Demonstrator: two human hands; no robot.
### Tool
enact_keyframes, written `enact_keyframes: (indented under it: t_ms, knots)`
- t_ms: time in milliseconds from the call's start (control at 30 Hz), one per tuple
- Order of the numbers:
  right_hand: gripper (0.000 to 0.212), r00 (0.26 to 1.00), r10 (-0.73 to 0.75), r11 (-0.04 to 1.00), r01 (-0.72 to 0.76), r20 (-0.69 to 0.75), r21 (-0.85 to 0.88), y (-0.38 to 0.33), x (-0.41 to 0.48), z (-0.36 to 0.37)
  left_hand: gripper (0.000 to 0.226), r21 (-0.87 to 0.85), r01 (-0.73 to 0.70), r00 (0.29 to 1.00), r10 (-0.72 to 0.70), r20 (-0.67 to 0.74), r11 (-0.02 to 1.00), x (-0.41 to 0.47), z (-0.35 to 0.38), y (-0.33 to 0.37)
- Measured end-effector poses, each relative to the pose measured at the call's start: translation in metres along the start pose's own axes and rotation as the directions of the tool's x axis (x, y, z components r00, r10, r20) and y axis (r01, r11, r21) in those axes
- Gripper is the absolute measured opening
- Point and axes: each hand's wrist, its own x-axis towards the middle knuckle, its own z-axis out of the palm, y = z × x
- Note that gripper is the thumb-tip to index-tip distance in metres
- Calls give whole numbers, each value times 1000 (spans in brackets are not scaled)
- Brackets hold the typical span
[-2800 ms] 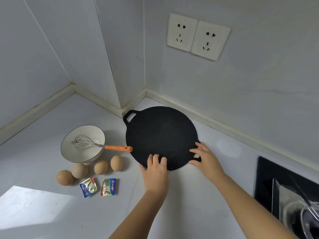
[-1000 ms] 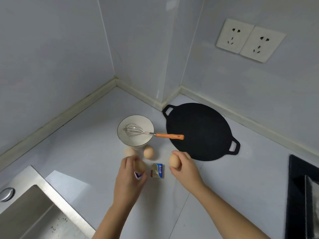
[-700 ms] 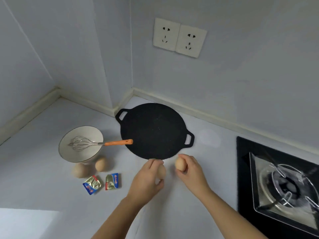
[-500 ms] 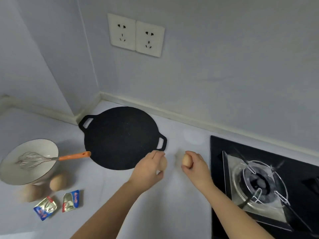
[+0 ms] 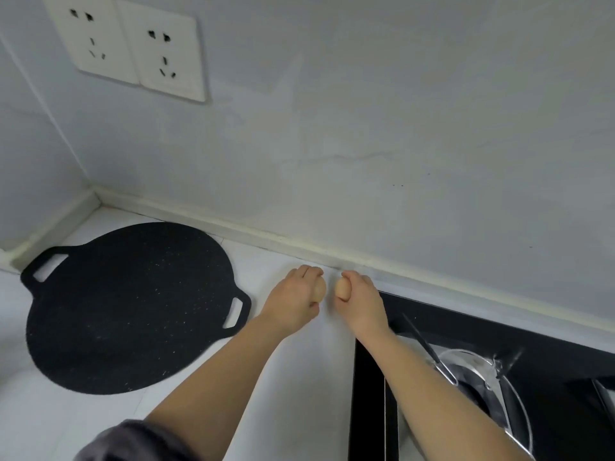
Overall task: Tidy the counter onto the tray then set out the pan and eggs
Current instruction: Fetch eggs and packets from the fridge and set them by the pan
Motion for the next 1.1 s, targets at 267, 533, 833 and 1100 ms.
enact_keyframes:
  t_ms: [267,533,833,1100]
  knots:
    - [33,1000,1,1000,0,-21,13,6,22,-4,51,-44,-20,999,18,-49,999,28,14,2]
    - [26,998,-34,998,31,-55,-47,10,21,-7,43,-27,-27,996,25,-88,999,37,18,11]
    - [18,993,-42,997,35,-106,-65,13,18,-12,24,-68,-17,987,6,-159,998,37,26,17]
    - [37,989,-56,998,57,-137,5,21,15,-8,39,-55,41,988,-49,-149,998,32,28,21]
